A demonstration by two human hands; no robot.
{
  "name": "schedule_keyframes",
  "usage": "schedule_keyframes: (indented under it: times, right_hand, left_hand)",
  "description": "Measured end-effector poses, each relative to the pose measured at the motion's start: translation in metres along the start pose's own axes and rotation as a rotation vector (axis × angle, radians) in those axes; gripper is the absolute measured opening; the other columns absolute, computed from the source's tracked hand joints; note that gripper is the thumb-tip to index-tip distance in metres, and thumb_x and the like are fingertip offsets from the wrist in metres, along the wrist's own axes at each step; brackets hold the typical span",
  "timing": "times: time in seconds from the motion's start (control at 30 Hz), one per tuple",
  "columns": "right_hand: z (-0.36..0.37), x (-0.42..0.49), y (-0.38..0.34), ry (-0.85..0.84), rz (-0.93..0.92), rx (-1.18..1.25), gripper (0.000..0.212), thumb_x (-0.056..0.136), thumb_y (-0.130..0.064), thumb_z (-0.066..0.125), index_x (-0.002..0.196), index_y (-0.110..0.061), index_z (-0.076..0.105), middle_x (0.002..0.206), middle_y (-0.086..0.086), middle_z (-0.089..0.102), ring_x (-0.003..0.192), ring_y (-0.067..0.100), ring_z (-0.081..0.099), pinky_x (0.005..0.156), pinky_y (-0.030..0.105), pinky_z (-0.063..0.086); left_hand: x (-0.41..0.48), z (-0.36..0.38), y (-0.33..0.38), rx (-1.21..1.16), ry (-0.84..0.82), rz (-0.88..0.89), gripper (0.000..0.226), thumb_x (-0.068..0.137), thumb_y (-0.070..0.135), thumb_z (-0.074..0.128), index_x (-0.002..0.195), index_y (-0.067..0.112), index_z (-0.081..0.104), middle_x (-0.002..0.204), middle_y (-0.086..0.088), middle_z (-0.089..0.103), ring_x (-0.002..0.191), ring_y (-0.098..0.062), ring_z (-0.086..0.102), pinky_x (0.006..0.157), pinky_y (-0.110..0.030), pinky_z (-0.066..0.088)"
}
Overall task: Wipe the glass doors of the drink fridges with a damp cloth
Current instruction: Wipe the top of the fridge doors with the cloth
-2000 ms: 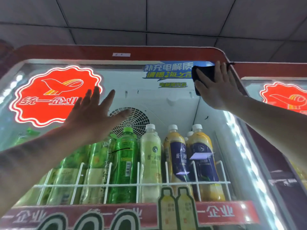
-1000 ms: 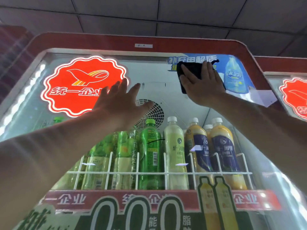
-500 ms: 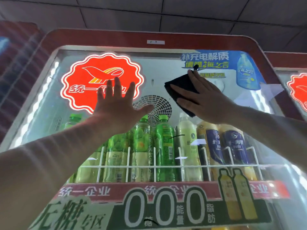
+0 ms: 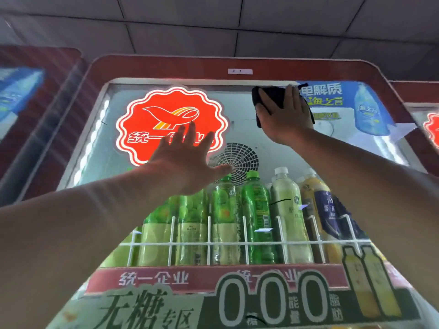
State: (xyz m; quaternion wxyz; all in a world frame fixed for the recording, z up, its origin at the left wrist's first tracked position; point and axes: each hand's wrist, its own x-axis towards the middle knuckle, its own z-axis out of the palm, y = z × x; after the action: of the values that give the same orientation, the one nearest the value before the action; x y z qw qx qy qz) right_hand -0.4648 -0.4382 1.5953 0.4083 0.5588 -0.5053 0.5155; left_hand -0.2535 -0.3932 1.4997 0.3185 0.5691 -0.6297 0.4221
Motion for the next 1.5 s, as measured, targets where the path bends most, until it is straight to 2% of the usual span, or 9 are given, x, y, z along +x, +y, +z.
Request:
schedule_keyframes:
  times: [0.17, 0.3, 0.53, 0.73, 0.83, 1.0, 1.23, 1.33, 1.5]
  right_hand:
    - [0.011, -0.033, -0.038, 0.005, -0.161, -0.042, 0.054, 0.104, -0.055, 0.012, 0.156, -0.045, -0.002, 0.166, 0.017, -0.01, 0.153, 0.028, -0.012, 0.124, 0.039, -0.006]
    - [0.021, -0.071, -0.065, 0.007, -0.387, -0.062, 0.054, 0.104, -0.052, 0.011, 0.156, -0.042, -0.002, 0.165, 0.017, -0.009, 0.153, 0.028, -0.012, 0.124, 0.038, -0.006]
    - [0.014, -0.062, -0.044, -0.052, -0.527, -0.085, 0.058, 0.1, -0.059, 0.005, 0.156, -0.044, -0.001, 0.167, 0.009, -0.01, 0.153, 0.018, -0.014, 0.123, 0.032, -0.006]
    - [0.007, -0.006, -0.032, -0.002, -0.323, -0.041, 0.059, 0.104, -0.056, 0.015, 0.158, -0.034, 0.008, 0.167, 0.013, -0.005, 0.154, 0.03, -0.007, 0.125, 0.044, 0.001]
    - [0.005, 0.022, -0.03, -0.028, -0.231, -0.079, 0.09, 0.083, -0.079, -0.009, 0.158, -0.034, 0.01, 0.167, 0.013, -0.006, 0.153, 0.035, -0.01, 0.123, 0.048, -0.001]
    - [0.006, 0.032, -0.051, 0.055, -0.05, -0.014, 0.054, 0.106, -0.048, 0.014, 0.158, -0.039, 0.002, 0.166, 0.015, -0.01, 0.154, 0.028, -0.009, 0.122, 0.042, -0.002]
    - [0.009, 0.034, -0.067, 0.053, -0.085, -0.057, 0.058, 0.105, -0.049, 0.015, 0.159, -0.031, 0.003, 0.165, 0.018, -0.009, 0.153, 0.032, -0.008, 0.123, 0.044, -0.001]
    - [0.015, 0.024, -0.084, 0.054, -0.2, -0.114, 0.062, 0.101, -0.051, 0.007, 0.159, -0.029, 0.005, 0.165, 0.019, -0.008, 0.153, 0.036, -0.009, 0.124, 0.048, -0.001]
    - [0.027, -0.019, -0.142, 0.056, -0.353, -0.012, 0.057, 0.105, -0.051, 0.01, 0.159, -0.033, -0.001, 0.166, 0.017, -0.008, 0.154, 0.028, -0.01, 0.123, 0.04, -0.005]
  left_hand:
    - [-0.01, -0.003, -0.04, -0.02, 0.061, -0.086, 0.104, 0.075, 0.088, 0.019, 0.156, 0.032, -0.015, 0.162, -0.012, -0.025, 0.151, -0.029, -0.019, 0.121, -0.05, -0.005]
    - [-0.015, 0.0, -0.062, -0.042, -0.041, -0.105, 0.12, 0.056, 0.096, 0.018, 0.152, 0.038, -0.023, 0.158, -0.011, -0.032, 0.149, -0.03, -0.022, 0.123, -0.052, -0.004]
    - [-0.014, 0.007, -0.066, -0.068, -0.028, -0.073, 0.121, 0.056, 0.095, 0.022, 0.152, 0.037, -0.024, 0.157, -0.009, -0.034, 0.148, -0.03, -0.024, 0.122, -0.053, -0.006]
    - [-0.013, 0.009, -0.07, -0.056, -0.03, -0.069, 0.12, 0.056, 0.095, 0.02, 0.152, 0.037, -0.025, 0.157, -0.01, -0.034, 0.148, -0.03, -0.024, 0.122, -0.053, -0.006]
    - [-0.015, 0.012, -0.071, -0.057, -0.02, -0.068, 0.12, 0.056, 0.095, 0.018, 0.151, 0.037, -0.024, 0.158, -0.01, -0.033, 0.148, -0.029, -0.025, 0.122, -0.053, -0.005]
    - [-0.015, 0.018, -0.071, -0.047, 0.011, -0.059, 0.115, 0.06, 0.095, 0.016, 0.15, 0.039, -0.027, 0.157, -0.008, -0.035, 0.147, -0.028, -0.028, 0.121, -0.052, -0.01]
    - [-0.016, 0.021, -0.071, -0.021, 0.041, -0.066, 0.112, 0.061, 0.095, 0.013, 0.15, 0.039, -0.026, 0.157, -0.007, -0.035, 0.147, -0.027, -0.028, 0.121, -0.052, -0.01]
    - [-0.017, 0.02, -0.071, -0.027, 0.049, -0.068, 0.113, 0.061, 0.094, 0.015, 0.152, 0.038, -0.024, 0.159, -0.007, -0.033, 0.148, -0.026, -0.027, 0.122, -0.05, -0.01]
    - [-0.031, 0.023, -0.087, -0.054, 0.159, -0.069, 0.106, 0.07, 0.09, 0.019, 0.154, 0.037, -0.019, 0.16, -0.006, -0.03, 0.149, -0.021, -0.023, 0.121, -0.041, -0.012]
